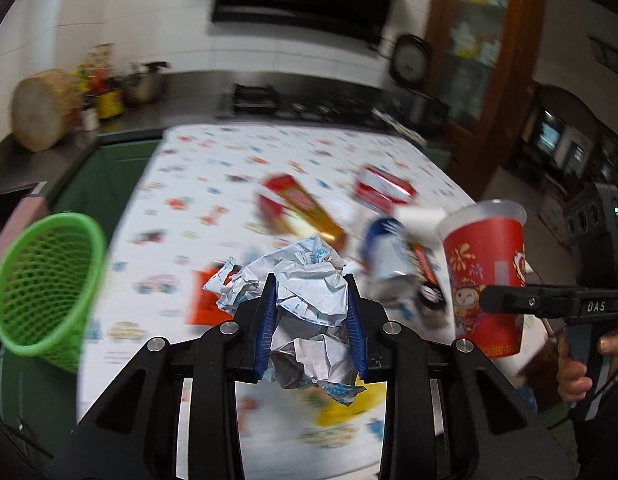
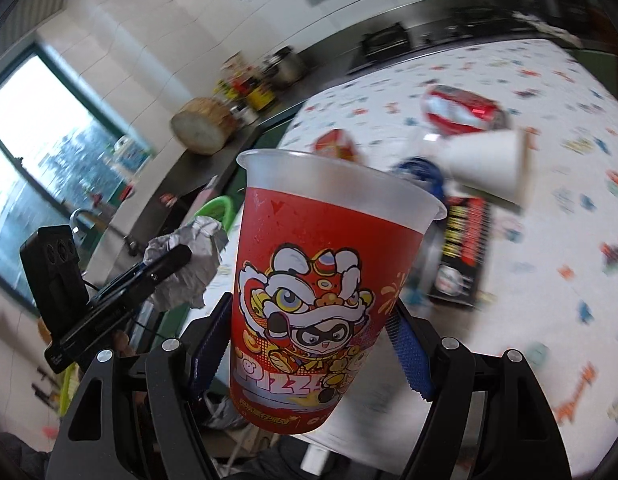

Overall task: Collect trash
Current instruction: 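Carry the foil and red cup to the green basket and release both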

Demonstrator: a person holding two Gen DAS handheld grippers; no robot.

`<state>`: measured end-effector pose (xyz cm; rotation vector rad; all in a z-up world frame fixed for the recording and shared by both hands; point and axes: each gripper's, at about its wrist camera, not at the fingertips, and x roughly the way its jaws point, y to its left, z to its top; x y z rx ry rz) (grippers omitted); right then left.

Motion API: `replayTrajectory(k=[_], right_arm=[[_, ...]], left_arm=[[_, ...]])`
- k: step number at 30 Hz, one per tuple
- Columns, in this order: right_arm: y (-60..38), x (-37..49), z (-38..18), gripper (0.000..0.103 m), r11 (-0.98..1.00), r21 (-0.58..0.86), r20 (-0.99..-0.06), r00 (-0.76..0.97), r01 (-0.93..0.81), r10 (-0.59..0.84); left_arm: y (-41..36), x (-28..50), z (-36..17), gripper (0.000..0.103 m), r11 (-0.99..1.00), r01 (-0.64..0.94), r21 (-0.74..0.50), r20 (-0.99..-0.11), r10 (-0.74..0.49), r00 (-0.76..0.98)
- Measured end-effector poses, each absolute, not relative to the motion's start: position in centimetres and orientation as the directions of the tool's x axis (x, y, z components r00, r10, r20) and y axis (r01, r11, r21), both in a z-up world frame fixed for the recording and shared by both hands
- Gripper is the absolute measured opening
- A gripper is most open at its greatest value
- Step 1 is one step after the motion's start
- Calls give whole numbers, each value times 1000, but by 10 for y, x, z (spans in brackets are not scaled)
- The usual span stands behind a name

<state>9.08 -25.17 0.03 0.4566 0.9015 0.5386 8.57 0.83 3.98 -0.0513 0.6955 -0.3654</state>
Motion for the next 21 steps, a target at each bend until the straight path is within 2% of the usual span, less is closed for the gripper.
replayTrajectory(k=[6, 13, 21], right_arm=[[-201, 120, 12, 72, 750, 573, -612, 437, -329, 659], [-140, 155, 20, 72, 704, 589, -613, 349, -396, 709], [-68, 194, 23, 72, 674, 582, -636, 262, -454, 726]], left_arm=[[81, 93, 52, 31, 978, 153, -145, -600, -209, 772], [181, 125, 41, 31, 988, -67, -136, -632, -35, 774], [252, 160, 10, 32, 968, -193, -158, -686, 33, 727]])
